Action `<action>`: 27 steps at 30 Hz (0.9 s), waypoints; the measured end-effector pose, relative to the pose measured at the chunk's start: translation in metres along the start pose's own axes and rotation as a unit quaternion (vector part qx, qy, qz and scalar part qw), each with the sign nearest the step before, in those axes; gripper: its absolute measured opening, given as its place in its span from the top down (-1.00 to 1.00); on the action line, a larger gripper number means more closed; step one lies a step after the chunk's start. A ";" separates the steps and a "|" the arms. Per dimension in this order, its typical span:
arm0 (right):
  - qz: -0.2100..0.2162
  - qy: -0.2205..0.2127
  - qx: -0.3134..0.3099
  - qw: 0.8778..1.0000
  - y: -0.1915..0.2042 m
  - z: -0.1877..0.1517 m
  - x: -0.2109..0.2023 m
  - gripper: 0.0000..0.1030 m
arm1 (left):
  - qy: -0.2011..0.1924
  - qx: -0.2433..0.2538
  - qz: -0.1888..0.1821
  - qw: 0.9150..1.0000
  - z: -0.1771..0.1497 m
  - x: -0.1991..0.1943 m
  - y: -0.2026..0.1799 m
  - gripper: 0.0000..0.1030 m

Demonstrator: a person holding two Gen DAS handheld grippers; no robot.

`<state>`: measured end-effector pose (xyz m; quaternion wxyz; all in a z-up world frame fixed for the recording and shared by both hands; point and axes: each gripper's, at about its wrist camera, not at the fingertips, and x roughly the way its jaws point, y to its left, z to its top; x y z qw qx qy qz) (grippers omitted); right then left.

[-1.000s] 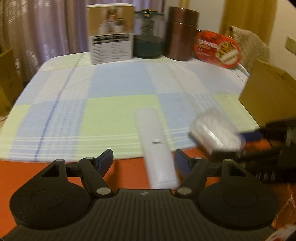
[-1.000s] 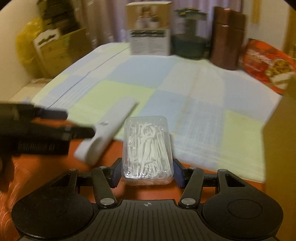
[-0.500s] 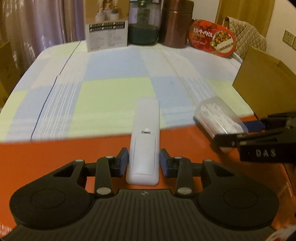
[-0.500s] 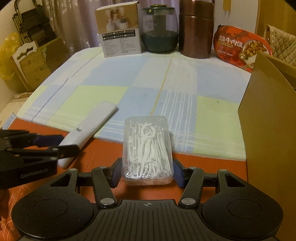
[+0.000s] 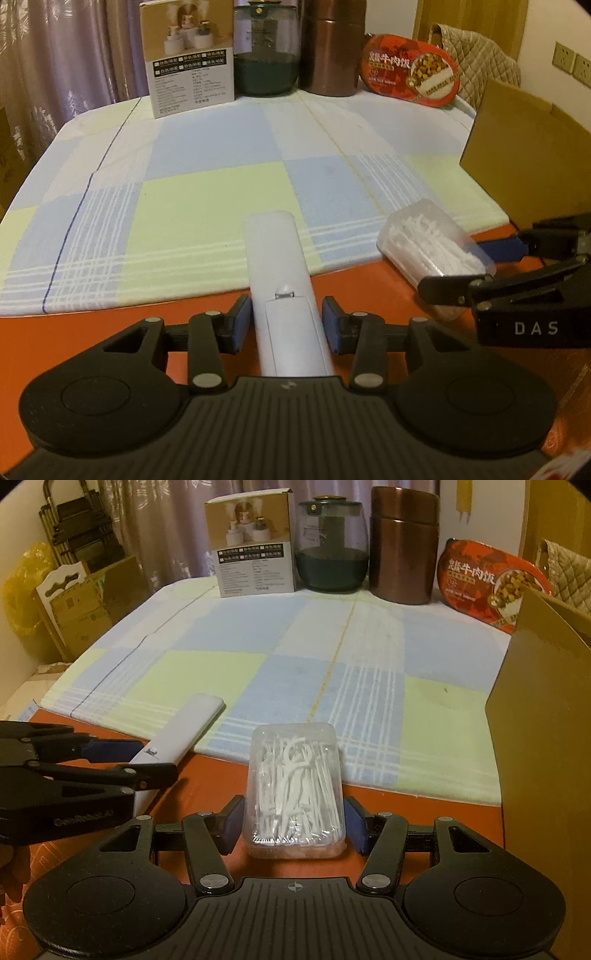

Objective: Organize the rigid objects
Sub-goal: 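Carry the white tube toward the box while the right tool carries the floss-pick box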

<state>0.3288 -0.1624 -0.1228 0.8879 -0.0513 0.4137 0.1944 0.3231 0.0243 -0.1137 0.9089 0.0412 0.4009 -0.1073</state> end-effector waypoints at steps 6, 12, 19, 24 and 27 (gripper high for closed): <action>-0.004 0.000 -0.008 1.000 0.002 -0.002 0.004 -0.04 | -0.008 -0.002 0.014 1.000 -0.002 0.001 -0.003 0.29; -0.017 -0.003 -0.011 1.000 0.005 -0.003 0.009 -0.04 | -0.006 -0.024 0.027 0.999 0.001 0.001 -0.004 0.35; -0.024 -0.006 0.002 1.000 0.002 0.000 0.012 -0.04 | -0.001 -0.032 0.029 0.999 0.001 0.000 -0.004 0.36; -0.033 0.002 0.009 0.999 0.000 0.004 0.012 -0.04 | -0.001 -0.042 0.027 0.999 0.003 -0.001 0.000 0.36; -0.041 0.003 0.014 0.999 -0.001 0.006 0.009 -0.04 | -0.001 -0.051 0.025 0.998 0.003 -0.002 0.003 0.36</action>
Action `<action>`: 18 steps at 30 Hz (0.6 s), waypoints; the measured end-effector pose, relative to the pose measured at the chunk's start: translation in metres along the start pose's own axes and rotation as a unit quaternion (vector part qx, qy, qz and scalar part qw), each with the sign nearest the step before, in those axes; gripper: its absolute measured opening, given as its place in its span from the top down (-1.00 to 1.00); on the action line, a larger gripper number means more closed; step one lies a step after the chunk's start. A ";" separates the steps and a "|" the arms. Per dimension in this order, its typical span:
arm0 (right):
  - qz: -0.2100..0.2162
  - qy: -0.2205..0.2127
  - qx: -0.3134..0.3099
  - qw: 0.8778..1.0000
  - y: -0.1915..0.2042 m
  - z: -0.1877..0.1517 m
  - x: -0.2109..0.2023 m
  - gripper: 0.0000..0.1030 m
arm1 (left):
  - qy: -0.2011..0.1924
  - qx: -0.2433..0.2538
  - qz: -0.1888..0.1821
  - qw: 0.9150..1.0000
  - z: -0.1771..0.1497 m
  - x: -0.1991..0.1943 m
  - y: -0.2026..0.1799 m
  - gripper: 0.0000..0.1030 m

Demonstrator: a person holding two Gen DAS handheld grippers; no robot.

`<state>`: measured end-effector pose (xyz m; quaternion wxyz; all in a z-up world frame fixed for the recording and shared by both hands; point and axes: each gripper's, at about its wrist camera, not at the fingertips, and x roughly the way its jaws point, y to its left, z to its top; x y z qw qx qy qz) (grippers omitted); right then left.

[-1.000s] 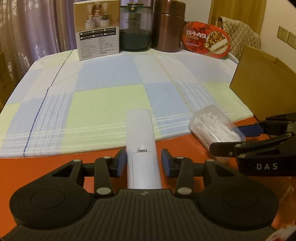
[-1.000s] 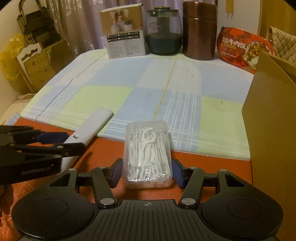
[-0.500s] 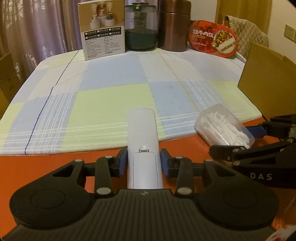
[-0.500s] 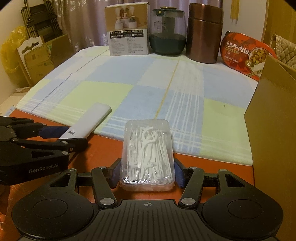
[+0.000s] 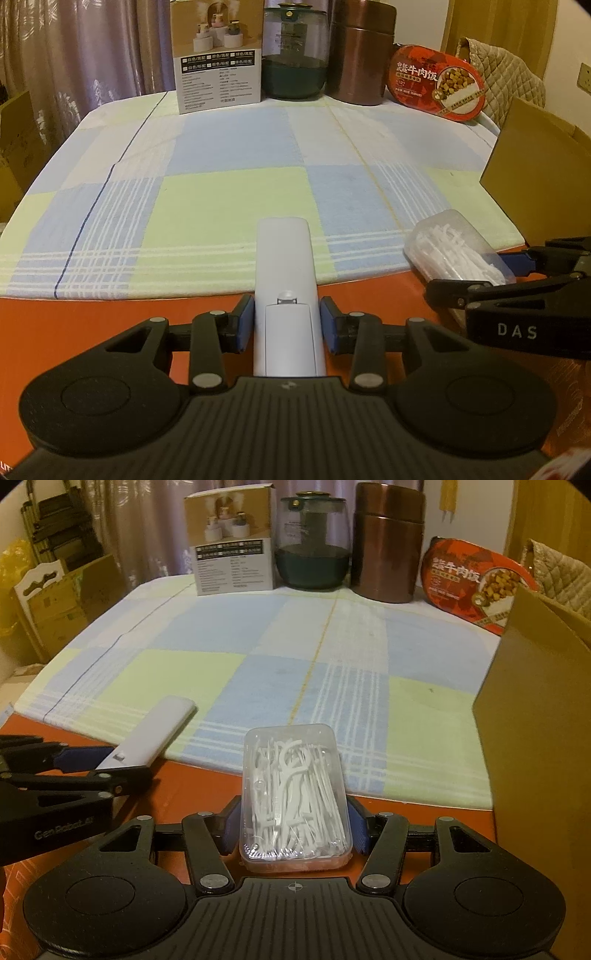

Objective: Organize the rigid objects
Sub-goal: 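Carry the white tube toward the box while the right tool carries the floss-pick box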

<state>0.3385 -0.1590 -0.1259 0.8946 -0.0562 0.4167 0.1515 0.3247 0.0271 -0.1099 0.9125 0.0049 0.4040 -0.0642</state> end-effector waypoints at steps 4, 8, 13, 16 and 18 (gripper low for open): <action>0.002 -0.002 0.004 1.000 -0.001 0.001 -0.004 -0.04 | -0.006 -0.010 -0.005 1.000 0.002 -0.004 0.002 0.36; 0.001 -0.010 0.015 1.000 -0.002 0.005 -0.010 -0.03 | -0.010 -0.020 -0.005 1.000 0.004 -0.009 0.006 0.36; 0.003 -0.022 0.023 0.999 -0.003 0.009 -0.021 -0.03 | -0.018 -0.033 -0.010 0.999 0.008 -0.022 0.007 0.36; 0.003 -0.028 0.024 0.999 -0.001 0.011 -0.030 -0.03 | -0.025 -0.037 -0.011 0.999 0.010 -0.037 0.005 0.36; 0.005 -0.032 0.026 0.999 0.000 0.011 -0.039 -0.03 | -0.030 -0.033 -0.013 0.999 0.009 -0.045 0.001 0.36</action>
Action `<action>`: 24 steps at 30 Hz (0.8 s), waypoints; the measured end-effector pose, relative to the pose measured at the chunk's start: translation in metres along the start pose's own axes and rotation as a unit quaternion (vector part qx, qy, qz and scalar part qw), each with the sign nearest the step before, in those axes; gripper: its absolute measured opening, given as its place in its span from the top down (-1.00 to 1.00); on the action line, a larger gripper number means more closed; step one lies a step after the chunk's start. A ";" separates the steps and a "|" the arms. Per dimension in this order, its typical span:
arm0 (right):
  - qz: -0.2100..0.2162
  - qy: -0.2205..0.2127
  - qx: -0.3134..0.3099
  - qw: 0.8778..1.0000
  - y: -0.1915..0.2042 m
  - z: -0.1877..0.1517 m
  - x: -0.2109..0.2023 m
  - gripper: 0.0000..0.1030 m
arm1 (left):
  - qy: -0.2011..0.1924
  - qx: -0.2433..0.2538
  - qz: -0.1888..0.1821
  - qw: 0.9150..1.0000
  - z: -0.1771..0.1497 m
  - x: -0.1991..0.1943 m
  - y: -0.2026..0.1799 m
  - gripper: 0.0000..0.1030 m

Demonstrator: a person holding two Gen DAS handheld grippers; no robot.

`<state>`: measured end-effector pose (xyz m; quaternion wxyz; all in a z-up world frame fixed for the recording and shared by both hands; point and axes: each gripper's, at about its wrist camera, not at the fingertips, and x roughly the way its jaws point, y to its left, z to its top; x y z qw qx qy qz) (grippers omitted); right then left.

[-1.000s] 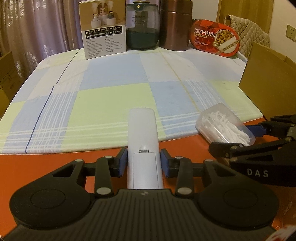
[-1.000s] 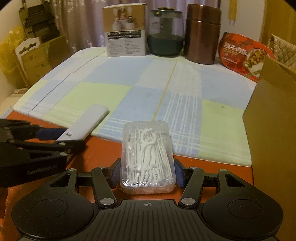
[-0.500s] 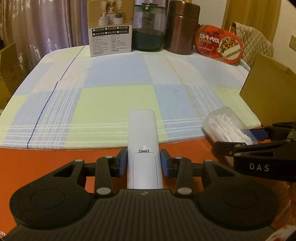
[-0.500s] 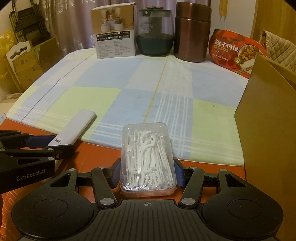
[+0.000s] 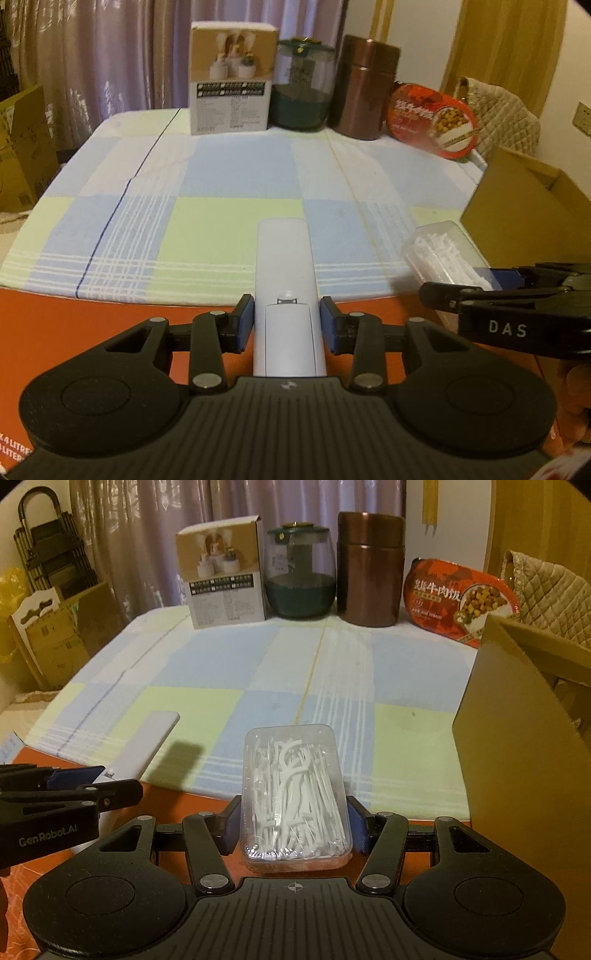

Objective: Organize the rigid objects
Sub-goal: 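Carry the white tube toward the box while the right tool carries the floss-pick box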

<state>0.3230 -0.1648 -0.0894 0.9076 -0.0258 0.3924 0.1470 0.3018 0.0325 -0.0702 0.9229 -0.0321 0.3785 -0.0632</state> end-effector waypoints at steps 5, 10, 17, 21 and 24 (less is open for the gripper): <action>-0.001 -0.019 -0.005 1.000 0.006 0.000 -0.029 -0.03 | -0.013 0.000 -0.011 1.000 -0.003 -0.024 -0.011 0.36; -0.009 -0.034 0.011 0.999 0.004 0.000 -0.060 -0.03 | -0.022 -0.006 -0.017 1.000 -0.010 -0.051 -0.025 0.36; -0.025 -0.053 0.006 0.998 0.006 -0.002 -0.110 -0.03 | -0.029 -0.011 -0.027 0.999 -0.014 -0.090 -0.046 0.36; -0.032 -0.064 0.012 0.997 -0.004 -0.002 -0.142 -0.03 | -0.041 -0.004 -0.034 0.999 -0.011 -0.114 -0.065 0.36; -0.038 -0.075 0.016 0.996 -0.016 -0.002 -0.168 -0.03 | -0.049 0.004 -0.042 0.998 -0.007 -0.130 -0.083 0.36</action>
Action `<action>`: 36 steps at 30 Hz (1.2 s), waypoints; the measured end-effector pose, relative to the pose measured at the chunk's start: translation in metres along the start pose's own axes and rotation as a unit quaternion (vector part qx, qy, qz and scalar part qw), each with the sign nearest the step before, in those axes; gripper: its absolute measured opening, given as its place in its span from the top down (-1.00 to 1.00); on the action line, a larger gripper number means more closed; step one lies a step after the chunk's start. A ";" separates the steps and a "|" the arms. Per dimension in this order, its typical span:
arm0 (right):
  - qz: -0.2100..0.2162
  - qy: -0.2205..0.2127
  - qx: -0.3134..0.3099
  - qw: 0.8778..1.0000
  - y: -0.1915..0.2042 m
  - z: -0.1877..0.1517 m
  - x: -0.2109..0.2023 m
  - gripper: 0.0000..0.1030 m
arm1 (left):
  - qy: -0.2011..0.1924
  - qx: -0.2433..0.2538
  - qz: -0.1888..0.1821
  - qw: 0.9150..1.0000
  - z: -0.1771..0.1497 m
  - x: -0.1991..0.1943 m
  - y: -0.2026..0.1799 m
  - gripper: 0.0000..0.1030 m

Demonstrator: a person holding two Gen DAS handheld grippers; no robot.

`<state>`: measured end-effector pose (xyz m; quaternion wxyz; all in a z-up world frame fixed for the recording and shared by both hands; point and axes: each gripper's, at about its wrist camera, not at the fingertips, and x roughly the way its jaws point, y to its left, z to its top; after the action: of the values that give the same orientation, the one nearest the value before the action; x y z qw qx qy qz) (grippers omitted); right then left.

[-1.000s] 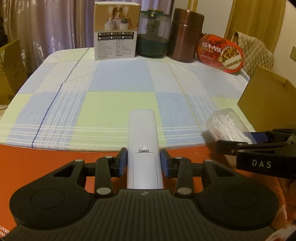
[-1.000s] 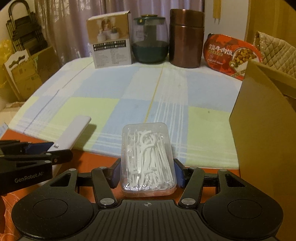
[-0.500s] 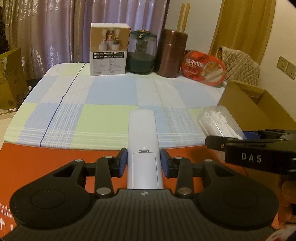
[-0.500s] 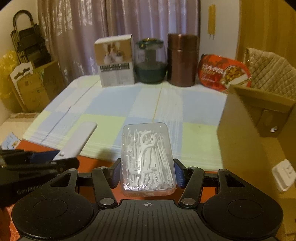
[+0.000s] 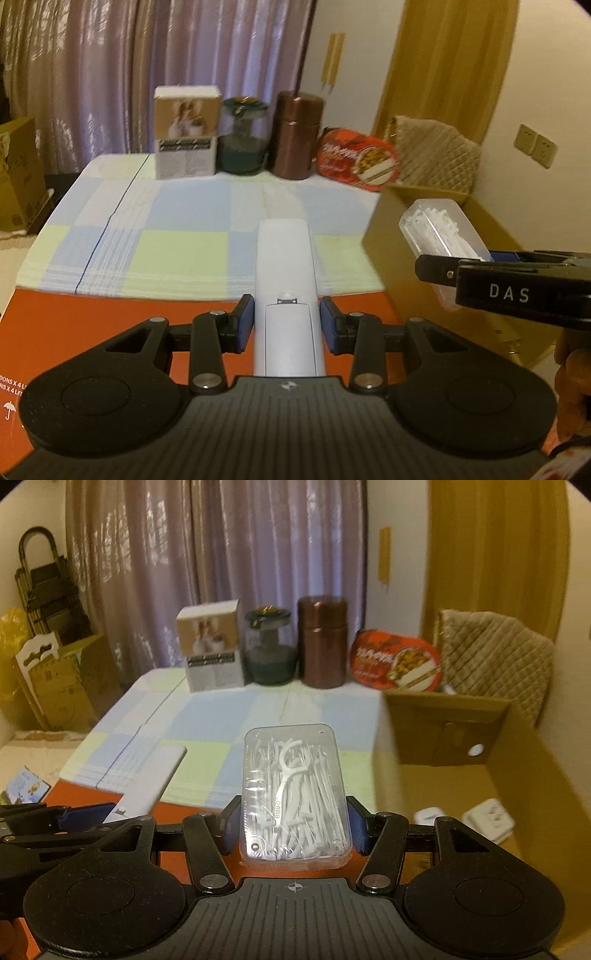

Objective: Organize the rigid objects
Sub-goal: 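Carry the white tube toward the box while the right tool carries the floss-pick box, then lower the white tube into the box and open the left tool while the right tool holds the floss box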

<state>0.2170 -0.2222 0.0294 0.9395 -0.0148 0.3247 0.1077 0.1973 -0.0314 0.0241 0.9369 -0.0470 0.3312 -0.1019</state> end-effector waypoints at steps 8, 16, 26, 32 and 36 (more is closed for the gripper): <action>-0.028 -0.019 0.017 0.999 -0.051 0.008 -0.057 -0.03 | -0.012 0.024 -0.030 0.999 0.010 -0.027 -0.057 0.36; -0.059 -0.015 0.033 0.998 -0.103 -0.001 -0.092 -0.03 | -0.010 0.050 -0.058 0.997 0.017 -0.034 -0.108 0.36; -0.082 -0.001 0.071 0.994 -0.165 -0.020 -0.111 -0.03 | 0.008 0.076 -0.086 0.993 0.017 -0.013 -0.164 0.36; -0.078 0.009 0.086 0.993 -0.185 -0.030 -0.105 -0.03 | 0.029 0.089 -0.096 0.991 0.011 0.009 -0.188 0.36; -0.077 0.014 0.093 0.993 -0.197 -0.035 -0.099 -0.03 | 0.037 0.093 -0.098 0.990 0.010 0.020 -0.199 0.36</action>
<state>0.1618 -0.4369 0.0544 0.9376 0.0467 0.3445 0.0043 0.1870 -0.2294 0.0503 0.9098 0.0120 0.3482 -0.2256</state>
